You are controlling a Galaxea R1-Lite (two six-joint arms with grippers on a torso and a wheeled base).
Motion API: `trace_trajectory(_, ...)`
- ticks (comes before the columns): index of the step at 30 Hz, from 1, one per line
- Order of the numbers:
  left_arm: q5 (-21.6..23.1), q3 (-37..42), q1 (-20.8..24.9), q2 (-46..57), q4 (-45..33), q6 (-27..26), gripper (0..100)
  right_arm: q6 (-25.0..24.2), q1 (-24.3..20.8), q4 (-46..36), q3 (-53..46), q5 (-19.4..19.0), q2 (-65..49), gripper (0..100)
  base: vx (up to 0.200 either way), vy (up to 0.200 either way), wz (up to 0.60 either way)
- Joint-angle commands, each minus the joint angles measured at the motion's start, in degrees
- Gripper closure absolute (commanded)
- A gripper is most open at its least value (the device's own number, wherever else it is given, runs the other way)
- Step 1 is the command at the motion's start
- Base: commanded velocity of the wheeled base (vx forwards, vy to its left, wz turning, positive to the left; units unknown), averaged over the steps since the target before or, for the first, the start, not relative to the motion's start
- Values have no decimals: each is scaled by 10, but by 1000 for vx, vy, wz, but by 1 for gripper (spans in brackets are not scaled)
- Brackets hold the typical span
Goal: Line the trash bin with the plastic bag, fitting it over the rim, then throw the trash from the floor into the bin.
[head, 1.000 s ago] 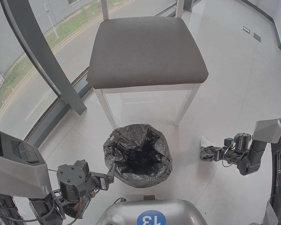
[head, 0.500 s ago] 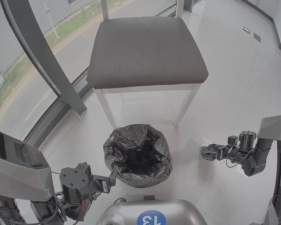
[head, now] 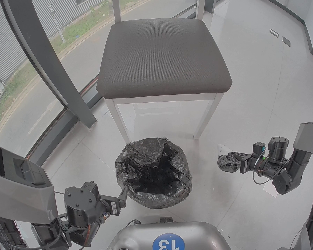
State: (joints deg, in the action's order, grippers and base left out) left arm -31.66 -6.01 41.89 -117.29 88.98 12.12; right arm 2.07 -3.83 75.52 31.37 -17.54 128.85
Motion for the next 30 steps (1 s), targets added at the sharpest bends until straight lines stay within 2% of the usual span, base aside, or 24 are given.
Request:
trace_trajectory(1,-2,27,-2,29,10,1,0,2,-34,-22,-7,0,-71,100,0,0,0)
trace_trajectory(8,-2,54,-16,78,10,7,0,4,-78,-40,-8,0,-139,100,0,0,0)
trace_trajectory(19,-2,60,-15,90,10,7,0,14,-145,-163,18,0,-261,100,0,0,0)
trace_trajectory(25,-2,60,-15,91,10,7,0,27,-175,-172,21,1,-276,100,0,0,0)
trace_trajectory(30,-2,60,-13,92,10,7,0,58,-224,-172,36,0,-275,100,0,0,0)
